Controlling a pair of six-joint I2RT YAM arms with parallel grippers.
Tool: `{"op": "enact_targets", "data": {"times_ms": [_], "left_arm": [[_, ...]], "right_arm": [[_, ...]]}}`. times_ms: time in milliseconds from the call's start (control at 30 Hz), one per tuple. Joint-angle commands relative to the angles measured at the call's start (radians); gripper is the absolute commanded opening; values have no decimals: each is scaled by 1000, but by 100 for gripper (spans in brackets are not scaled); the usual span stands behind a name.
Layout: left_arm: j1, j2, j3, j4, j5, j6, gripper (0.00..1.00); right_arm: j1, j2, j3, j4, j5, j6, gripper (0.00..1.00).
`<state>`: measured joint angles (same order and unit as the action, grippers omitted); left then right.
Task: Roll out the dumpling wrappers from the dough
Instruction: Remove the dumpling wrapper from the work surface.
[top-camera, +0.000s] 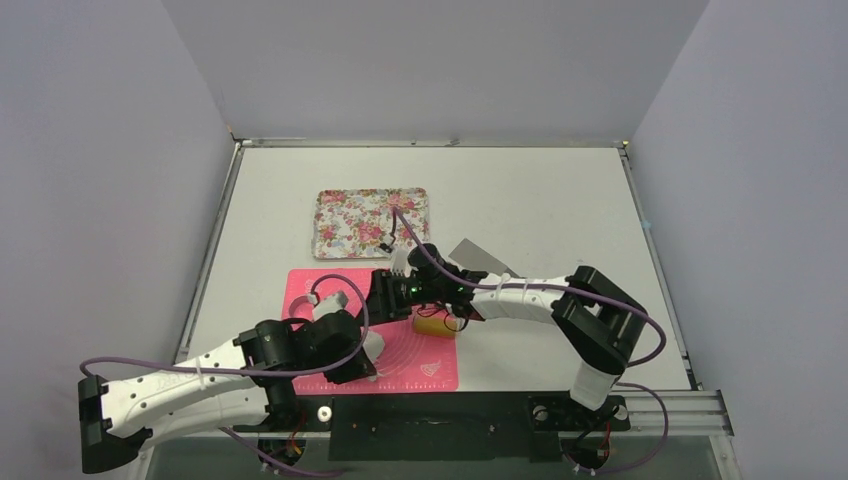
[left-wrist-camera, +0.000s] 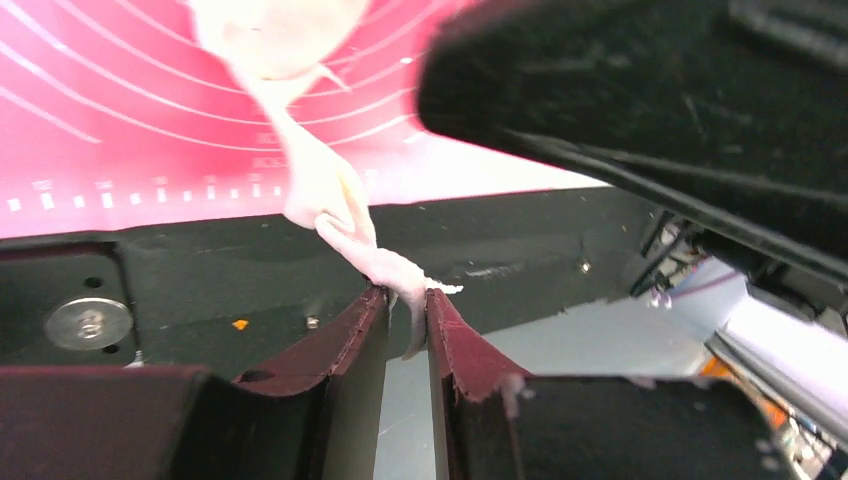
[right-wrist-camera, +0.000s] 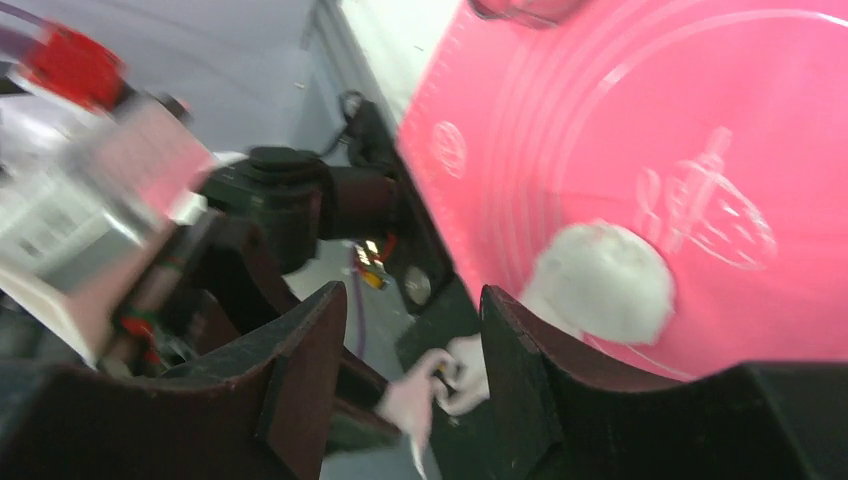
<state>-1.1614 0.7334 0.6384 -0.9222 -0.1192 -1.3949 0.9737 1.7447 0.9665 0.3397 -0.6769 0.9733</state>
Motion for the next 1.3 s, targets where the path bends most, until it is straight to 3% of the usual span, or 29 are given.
{"op": "enact_targets", "data": {"times_ms": [0, 100, 200, 267, 400, 567, 767, 900, 1100, 1267], "left_arm": [[15, 5, 16, -114, -89, -112, 18], [24, 27, 12, -168, -94, -149, 18], [52, 58, 4, -215, -91, -161, 18], [72, 82, -1, -206, -79, -143, 25], [118, 148, -23, -119, -75, -106, 32], [243, 229, -69, 11, -15, -8, 33], [330, 294, -101, 87, 31, 34, 38], [348, 290, -114, 104, 61, 31, 49], [362, 185, -128, 80, 104, 16, 53], [398, 52, -117, -22, 116, 15, 54]], "right_arm": [[-9, -77, -35, -203, 163, -225, 49], [-11, -126, -71, -326, 288, -287, 51], [-10, -165, -117, -365, 318, -311, 52], [-10, -185, -137, -366, 327, -310, 52], [-6, -234, -175, -349, 329, -315, 53], [17, -302, -203, -353, 372, -377, 53], [175, -315, -178, -401, 521, -502, 51], [271, -275, -186, -267, 602, -510, 49], [360, -233, -164, -180, 745, -551, 48], [368, -267, -207, -71, 727, -540, 48]]}}
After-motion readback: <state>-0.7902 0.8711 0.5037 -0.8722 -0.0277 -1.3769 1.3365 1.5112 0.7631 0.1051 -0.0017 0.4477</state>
